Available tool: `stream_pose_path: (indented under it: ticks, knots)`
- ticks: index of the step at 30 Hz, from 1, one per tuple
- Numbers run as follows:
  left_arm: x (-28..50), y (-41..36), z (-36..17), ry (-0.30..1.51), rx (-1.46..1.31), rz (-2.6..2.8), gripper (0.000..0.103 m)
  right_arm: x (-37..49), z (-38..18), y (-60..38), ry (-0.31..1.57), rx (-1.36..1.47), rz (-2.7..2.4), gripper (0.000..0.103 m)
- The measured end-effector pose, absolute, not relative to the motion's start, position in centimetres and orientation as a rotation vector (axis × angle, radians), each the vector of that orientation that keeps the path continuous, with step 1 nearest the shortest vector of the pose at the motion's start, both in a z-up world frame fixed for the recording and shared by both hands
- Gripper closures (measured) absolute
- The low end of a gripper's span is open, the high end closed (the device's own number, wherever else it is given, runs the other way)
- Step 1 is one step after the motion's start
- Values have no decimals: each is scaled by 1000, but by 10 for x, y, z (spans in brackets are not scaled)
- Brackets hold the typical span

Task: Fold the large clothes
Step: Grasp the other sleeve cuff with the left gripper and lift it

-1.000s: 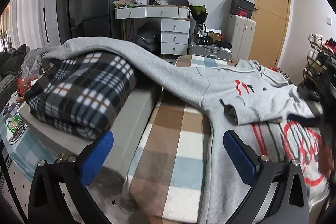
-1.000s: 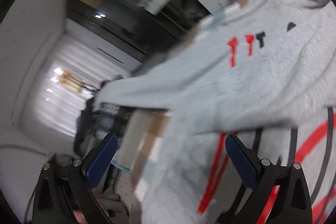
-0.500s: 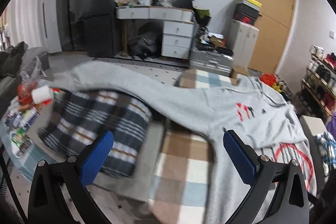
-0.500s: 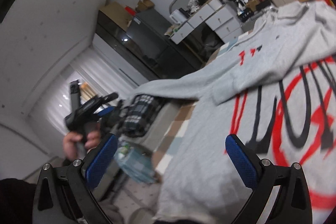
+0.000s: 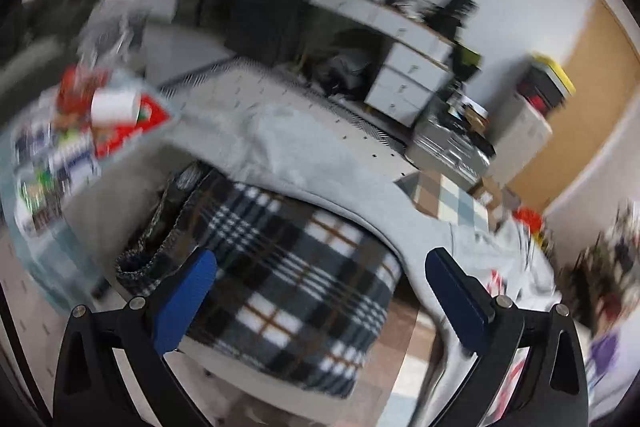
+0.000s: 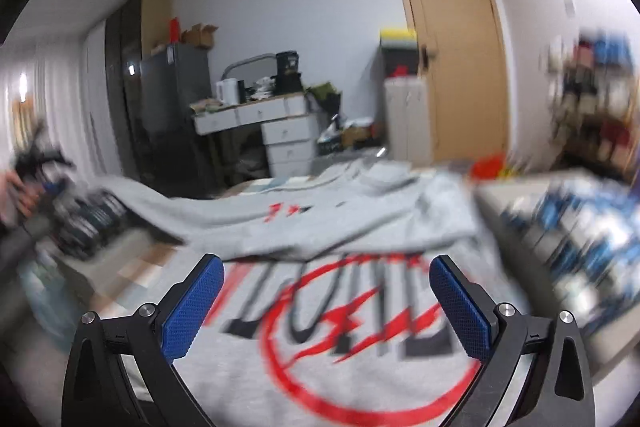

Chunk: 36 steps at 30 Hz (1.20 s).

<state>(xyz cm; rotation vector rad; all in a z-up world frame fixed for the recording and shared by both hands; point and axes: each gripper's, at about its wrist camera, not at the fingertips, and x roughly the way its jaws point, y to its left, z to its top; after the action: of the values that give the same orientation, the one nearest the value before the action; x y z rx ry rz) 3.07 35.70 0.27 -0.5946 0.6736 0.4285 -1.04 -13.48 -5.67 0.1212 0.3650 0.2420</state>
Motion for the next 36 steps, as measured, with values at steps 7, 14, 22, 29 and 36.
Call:
stream_pose_path:
  ticks: [7,14,22,29,36]
  knots:
    - [53,409,-35,656,-816,417,1,-5,-76,-135,469,386,424,0]
    - [65,446,-53,652,-932,400,1,-10,-70,-119,457,367,447,0]
    - [69,457,-61,628,-1008,378,2,3,-71,-102,491,402,451,0]
    - [77,452,-35,600,-832,346,79,3,-72,-89,511,387,460,0]
    - [86,451,-21,587,-716,401,97,2,-75,-89,519,422,479,0]
